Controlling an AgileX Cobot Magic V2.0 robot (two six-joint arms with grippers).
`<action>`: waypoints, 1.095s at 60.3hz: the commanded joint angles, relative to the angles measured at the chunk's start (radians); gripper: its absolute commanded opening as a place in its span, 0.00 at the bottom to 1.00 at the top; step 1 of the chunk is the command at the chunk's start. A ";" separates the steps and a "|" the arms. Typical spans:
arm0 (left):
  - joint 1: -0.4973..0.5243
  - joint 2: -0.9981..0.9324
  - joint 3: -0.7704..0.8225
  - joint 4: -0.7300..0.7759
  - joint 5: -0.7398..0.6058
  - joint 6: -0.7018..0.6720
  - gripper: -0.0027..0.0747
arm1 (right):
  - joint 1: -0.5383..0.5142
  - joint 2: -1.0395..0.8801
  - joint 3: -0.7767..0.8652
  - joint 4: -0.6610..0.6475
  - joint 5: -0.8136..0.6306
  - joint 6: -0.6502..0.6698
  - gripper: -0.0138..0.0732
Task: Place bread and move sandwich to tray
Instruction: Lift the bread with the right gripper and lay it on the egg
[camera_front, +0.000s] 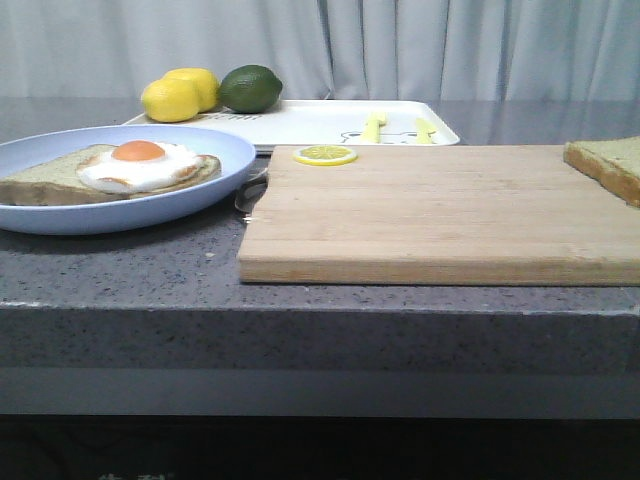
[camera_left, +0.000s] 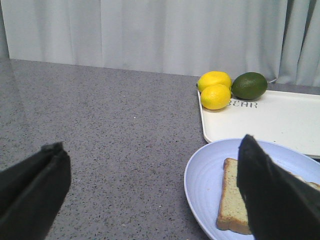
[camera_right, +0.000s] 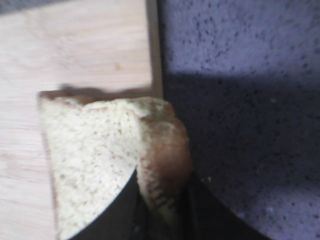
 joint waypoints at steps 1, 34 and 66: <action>0.001 0.009 -0.035 -0.005 -0.085 -0.006 0.89 | -0.002 -0.108 -0.041 0.062 0.094 0.008 0.09; 0.001 0.009 -0.035 -0.005 -0.085 -0.006 0.89 | 0.327 -0.232 -0.021 0.628 0.013 0.014 0.09; 0.001 0.009 -0.035 -0.005 -0.085 -0.006 0.89 | 0.937 -0.060 0.134 1.064 -0.845 0.014 0.09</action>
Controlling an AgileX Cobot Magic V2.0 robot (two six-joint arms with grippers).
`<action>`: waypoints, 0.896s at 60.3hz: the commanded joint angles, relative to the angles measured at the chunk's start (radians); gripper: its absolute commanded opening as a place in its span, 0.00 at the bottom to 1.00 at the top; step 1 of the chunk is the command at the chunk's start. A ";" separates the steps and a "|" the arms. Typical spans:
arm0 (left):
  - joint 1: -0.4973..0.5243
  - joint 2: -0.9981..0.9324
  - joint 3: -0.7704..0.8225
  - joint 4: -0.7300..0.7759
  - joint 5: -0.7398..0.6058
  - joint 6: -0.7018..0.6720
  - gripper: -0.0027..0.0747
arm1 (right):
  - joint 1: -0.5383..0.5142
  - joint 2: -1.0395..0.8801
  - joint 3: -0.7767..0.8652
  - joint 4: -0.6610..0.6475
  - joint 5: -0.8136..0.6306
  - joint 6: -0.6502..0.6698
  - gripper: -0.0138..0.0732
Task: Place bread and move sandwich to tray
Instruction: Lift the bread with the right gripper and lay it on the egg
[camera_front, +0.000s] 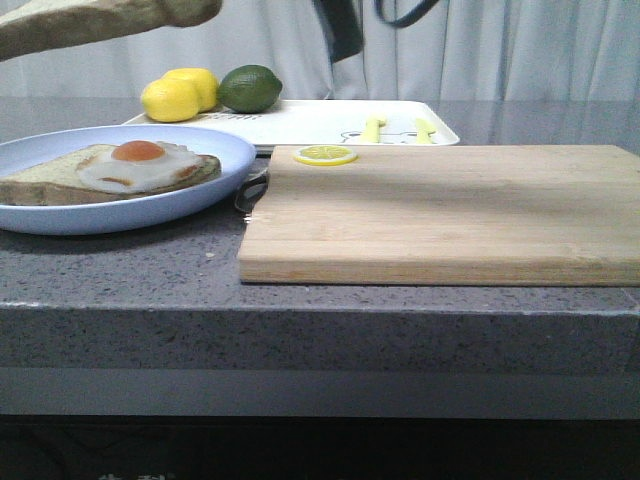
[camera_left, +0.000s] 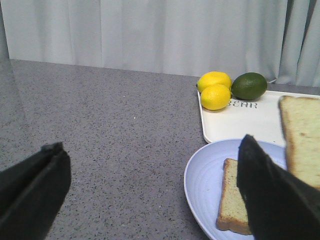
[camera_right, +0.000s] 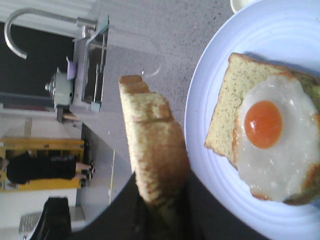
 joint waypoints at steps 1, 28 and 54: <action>0.001 0.009 -0.035 -0.005 -0.085 -0.011 0.89 | 0.049 -0.005 -0.025 0.115 -0.125 -0.002 0.09; 0.001 0.009 -0.035 -0.005 -0.085 -0.011 0.89 | 0.075 0.119 -0.051 0.125 -0.168 -0.010 0.16; 0.001 0.009 -0.035 -0.005 -0.085 -0.011 0.89 | 0.074 0.119 -0.050 0.101 -0.150 -0.010 0.55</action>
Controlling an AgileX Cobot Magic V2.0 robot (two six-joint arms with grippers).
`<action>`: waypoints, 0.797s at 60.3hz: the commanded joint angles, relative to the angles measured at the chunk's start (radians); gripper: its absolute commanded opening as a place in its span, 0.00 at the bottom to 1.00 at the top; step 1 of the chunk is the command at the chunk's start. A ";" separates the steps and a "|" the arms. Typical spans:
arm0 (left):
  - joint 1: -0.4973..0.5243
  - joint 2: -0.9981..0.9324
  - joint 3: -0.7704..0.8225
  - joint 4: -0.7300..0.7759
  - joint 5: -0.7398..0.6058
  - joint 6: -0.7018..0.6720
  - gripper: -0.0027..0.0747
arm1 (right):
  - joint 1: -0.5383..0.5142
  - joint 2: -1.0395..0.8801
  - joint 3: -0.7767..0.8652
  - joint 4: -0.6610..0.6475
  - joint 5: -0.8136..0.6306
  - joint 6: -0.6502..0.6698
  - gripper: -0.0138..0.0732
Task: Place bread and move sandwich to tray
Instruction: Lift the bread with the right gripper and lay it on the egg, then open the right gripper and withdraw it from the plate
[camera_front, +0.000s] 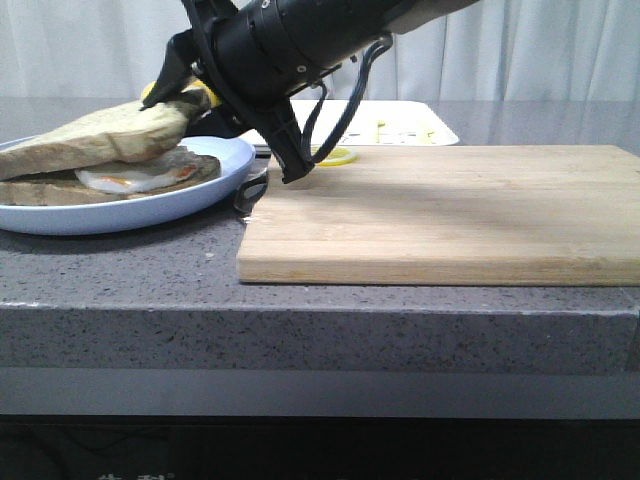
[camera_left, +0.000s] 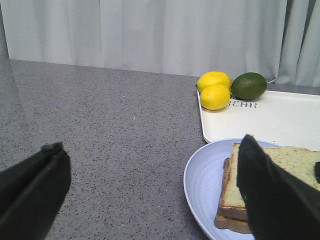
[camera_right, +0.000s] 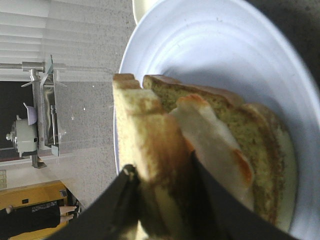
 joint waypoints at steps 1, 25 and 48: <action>0.001 0.009 -0.035 -0.005 -0.085 -0.006 0.89 | 0.000 -0.058 -0.033 0.010 0.033 -0.011 0.56; 0.001 0.009 -0.035 -0.005 -0.085 -0.006 0.89 | -0.023 -0.095 0.027 -0.037 0.030 -0.011 0.62; 0.001 0.009 -0.035 -0.005 -0.085 -0.006 0.89 | -0.144 -0.379 0.249 -0.353 -0.005 -0.031 0.62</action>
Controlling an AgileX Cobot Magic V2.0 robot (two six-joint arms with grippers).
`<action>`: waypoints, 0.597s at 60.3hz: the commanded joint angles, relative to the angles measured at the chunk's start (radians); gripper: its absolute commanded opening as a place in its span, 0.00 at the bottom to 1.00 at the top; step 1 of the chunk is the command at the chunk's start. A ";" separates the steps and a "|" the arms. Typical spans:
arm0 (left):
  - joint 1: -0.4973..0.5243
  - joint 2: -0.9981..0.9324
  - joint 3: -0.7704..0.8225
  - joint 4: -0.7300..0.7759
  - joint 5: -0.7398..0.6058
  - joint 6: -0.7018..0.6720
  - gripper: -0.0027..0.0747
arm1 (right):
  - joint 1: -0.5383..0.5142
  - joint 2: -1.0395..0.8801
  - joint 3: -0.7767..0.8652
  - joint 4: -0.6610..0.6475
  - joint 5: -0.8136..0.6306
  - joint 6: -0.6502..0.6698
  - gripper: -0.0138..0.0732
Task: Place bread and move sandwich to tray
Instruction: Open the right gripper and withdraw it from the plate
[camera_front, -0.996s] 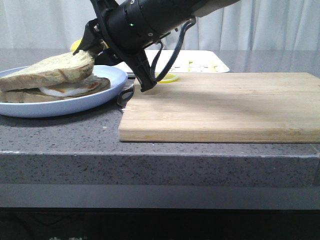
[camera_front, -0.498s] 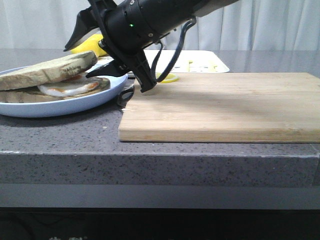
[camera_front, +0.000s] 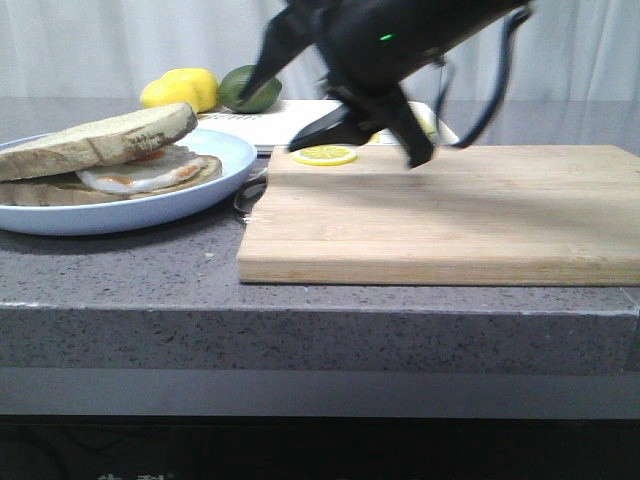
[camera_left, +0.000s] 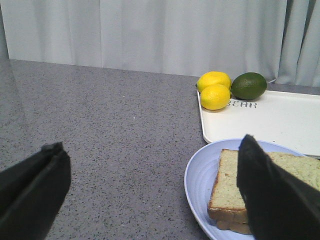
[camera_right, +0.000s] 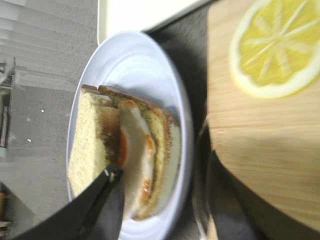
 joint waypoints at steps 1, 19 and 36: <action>0.001 0.009 -0.035 -0.005 -0.085 -0.006 0.89 | -0.031 -0.139 0.000 -0.111 0.017 -0.018 0.62; 0.001 0.009 -0.035 -0.005 -0.085 -0.006 0.89 | -0.157 -0.381 0.000 -0.511 0.222 -0.008 0.56; 0.001 0.009 -0.033 -0.005 -0.085 -0.006 0.89 | -0.330 -0.492 -0.003 -1.092 0.460 0.248 0.08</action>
